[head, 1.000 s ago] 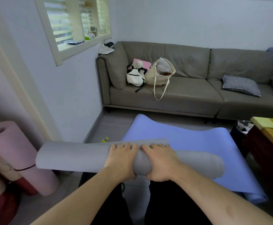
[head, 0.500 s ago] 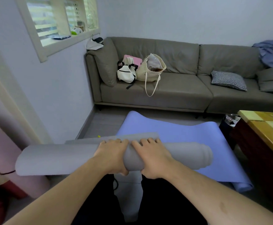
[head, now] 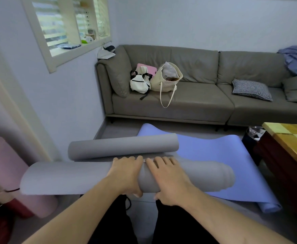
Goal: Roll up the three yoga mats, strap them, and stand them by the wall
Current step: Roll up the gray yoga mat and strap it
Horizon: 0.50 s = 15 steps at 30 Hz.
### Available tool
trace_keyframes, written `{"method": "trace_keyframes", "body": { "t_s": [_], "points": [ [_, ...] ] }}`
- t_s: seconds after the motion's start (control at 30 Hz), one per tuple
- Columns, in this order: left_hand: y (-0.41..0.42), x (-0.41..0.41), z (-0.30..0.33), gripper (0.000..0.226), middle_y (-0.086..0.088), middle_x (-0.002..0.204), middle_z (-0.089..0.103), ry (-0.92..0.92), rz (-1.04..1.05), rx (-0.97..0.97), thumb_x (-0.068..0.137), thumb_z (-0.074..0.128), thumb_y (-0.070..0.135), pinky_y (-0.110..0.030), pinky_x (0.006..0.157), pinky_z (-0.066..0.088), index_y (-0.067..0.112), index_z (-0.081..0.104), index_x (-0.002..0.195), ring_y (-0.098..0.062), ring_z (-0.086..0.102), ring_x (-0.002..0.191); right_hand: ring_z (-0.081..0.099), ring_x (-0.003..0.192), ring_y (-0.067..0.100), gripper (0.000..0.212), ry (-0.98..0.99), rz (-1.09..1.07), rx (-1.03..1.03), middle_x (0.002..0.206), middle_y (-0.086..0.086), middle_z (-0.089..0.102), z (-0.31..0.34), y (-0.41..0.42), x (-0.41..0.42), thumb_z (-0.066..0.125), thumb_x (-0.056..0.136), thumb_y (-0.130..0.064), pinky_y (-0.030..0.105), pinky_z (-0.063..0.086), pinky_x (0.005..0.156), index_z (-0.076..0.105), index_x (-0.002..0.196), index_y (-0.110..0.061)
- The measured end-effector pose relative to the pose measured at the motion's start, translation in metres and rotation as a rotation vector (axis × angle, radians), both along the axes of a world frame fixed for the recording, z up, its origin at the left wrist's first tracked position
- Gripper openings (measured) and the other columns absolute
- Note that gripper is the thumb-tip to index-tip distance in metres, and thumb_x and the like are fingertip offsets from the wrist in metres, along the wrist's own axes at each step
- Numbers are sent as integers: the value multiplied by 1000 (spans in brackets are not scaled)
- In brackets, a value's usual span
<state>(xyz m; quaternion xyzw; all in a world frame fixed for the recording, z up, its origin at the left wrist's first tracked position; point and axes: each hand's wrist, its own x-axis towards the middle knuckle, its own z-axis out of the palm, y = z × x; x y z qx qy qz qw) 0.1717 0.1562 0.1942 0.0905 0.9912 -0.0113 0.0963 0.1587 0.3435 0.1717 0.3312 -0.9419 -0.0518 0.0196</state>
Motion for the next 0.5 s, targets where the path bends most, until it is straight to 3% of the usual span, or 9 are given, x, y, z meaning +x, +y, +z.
{"method": "trace_keyframes", "body": {
  "t_s": [0.13, 0.23, 0.33, 0.4, 0.5],
  "points": [
    [3, 3, -10, 84, 2, 123, 55, 73, 14, -44, 61, 80, 57, -43, 94, 42, 26, 39, 127, -24, 56, 113, 54, 110, 28, 87, -38, -31, -47, 124, 2, 54, 2, -4, -7, 85, 64, -39, 42, 44, 94, 34, 134, -27],
    [4, 9, -22, 91, -1, 132, 51, 174, 0, -106, 65, 82, 52, -46, 101, 38, 25, 34, 138, -26, 52, 122, 57, 104, 27, 80, -109, -45, -39, 116, -1, 56, 11, -6, -15, 83, 62, -38, 41, 43, 87, 37, 126, -30],
    [2, 7, -20, 85, 2, 130, 54, 152, 25, -82, 65, 82, 49, -47, 99, 38, 28, 35, 133, -25, 55, 120, 58, 102, 26, 77, -150, -60, -52, 113, -2, 56, 15, -7, -19, 83, 62, -40, 40, 44, 85, 37, 124, -31],
    [-1, 1, -14, 79, 6, 125, 58, 112, 32, -32, 63, 83, 50, -44, 92, 39, 31, 38, 125, -24, 57, 116, 57, 106, 27, 84, -92, -32, -54, 116, 1, 54, 10, -6, -14, 85, 64, -42, 40, 44, 90, 38, 131, -27],
    [-7, -9, -6, 78, 8, 119, 59, 44, 27, 44, 58, 85, 51, -42, 86, 38, 33, 41, 119, -23, 60, 112, 52, 113, 33, 118, 74, -8, 12, 128, 11, 50, -7, -5, -3, 90, 63, -57, 47, 43, 102, 26, 154, -15]
  ]
}}
